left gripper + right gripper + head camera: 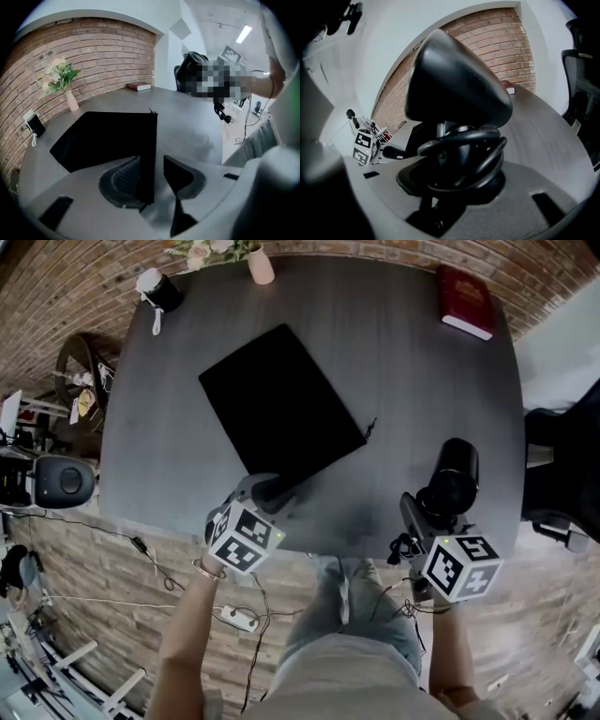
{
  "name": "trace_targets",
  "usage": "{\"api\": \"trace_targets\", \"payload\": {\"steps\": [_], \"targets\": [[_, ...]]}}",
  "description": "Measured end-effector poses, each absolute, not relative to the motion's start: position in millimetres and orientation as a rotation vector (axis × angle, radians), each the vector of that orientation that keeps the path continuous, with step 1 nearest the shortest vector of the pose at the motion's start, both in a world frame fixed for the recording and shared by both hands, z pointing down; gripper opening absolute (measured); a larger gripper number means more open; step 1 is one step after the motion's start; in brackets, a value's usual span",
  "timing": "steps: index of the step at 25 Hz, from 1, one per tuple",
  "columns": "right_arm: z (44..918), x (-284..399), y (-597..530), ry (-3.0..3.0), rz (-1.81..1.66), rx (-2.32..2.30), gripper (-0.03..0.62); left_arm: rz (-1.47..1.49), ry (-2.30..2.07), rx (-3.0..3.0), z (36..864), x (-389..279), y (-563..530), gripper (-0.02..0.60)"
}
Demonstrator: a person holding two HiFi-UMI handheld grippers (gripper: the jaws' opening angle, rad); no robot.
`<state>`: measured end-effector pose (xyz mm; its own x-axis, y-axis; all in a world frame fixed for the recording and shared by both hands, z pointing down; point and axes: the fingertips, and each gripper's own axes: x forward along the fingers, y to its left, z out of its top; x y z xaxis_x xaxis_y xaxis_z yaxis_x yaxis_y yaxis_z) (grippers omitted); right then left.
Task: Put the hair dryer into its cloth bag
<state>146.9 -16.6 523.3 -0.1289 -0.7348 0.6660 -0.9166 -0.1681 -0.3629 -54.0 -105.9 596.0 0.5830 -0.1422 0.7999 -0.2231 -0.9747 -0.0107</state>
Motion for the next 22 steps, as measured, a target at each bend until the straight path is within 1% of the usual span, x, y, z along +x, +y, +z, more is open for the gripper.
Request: {"api": "trace_targets", "payload": {"steps": [8,16,22], "targets": [[529.9,154.5,-14.0,-1.841,1.204,1.929,0.173,1.542,-0.154,2.687,614.8,-52.8,-103.2,0.149],[533.6,157.4,-12.7,-1.834,1.221,1.939,0.173,1.557,-0.104,2.639,625.8,-50.4,-105.7,0.127],[536.0,160.1,-12.0,-1.827,1.224,1.948,0.173,1.506,-0.115,2.61,632.3,-49.7,-111.0,0.09]]}}
